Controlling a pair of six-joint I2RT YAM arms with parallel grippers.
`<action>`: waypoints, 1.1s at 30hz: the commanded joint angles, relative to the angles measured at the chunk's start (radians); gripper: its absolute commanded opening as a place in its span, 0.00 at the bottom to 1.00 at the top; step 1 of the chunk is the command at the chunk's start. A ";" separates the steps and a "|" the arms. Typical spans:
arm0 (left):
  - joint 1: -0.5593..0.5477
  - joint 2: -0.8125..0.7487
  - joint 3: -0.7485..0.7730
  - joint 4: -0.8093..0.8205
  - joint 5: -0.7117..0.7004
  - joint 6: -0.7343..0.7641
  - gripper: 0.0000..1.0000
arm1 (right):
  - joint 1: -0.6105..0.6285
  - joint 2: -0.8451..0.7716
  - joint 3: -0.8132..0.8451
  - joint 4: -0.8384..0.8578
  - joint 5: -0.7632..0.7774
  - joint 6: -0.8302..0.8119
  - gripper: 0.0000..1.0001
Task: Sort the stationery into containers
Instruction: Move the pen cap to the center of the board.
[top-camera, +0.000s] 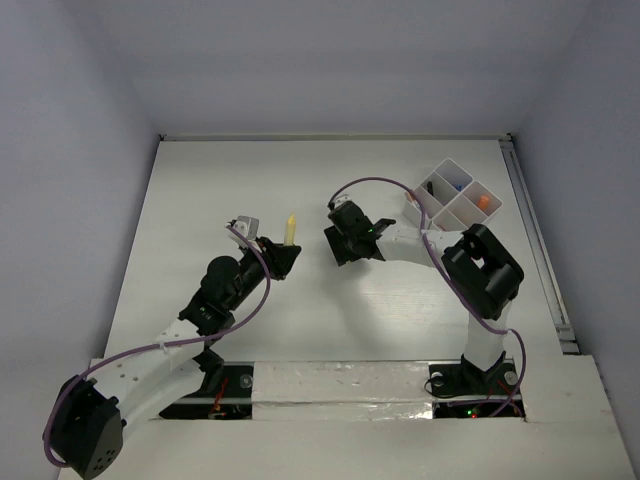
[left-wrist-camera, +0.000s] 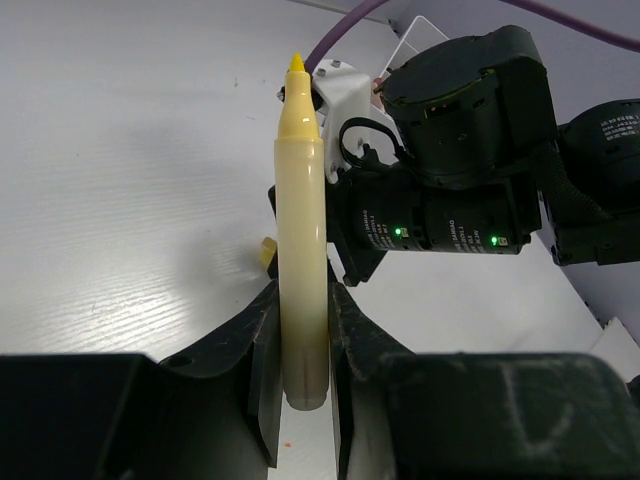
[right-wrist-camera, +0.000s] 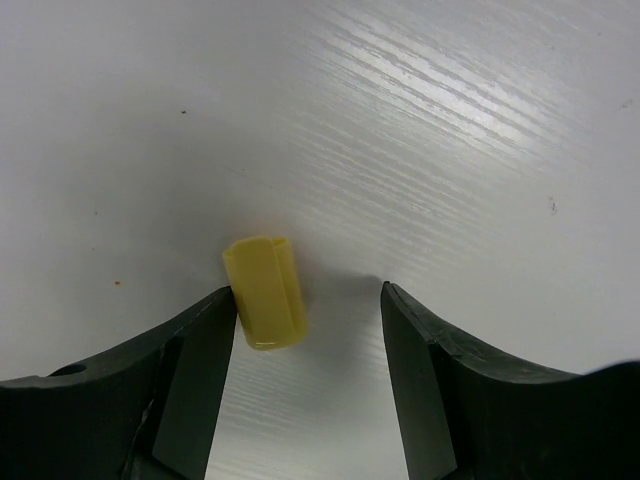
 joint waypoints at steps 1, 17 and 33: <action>-0.001 0.004 -0.003 0.055 0.004 0.007 0.00 | -0.002 -0.018 -0.045 -0.080 -0.010 -0.010 0.65; -0.001 0.009 -0.003 0.061 0.004 0.007 0.00 | -0.002 -0.046 -0.045 -0.140 0.014 0.014 0.65; -0.001 0.013 -0.004 0.061 0.002 0.007 0.00 | -0.087 0.020 0.004 -0.128 0.068 0.047 0.62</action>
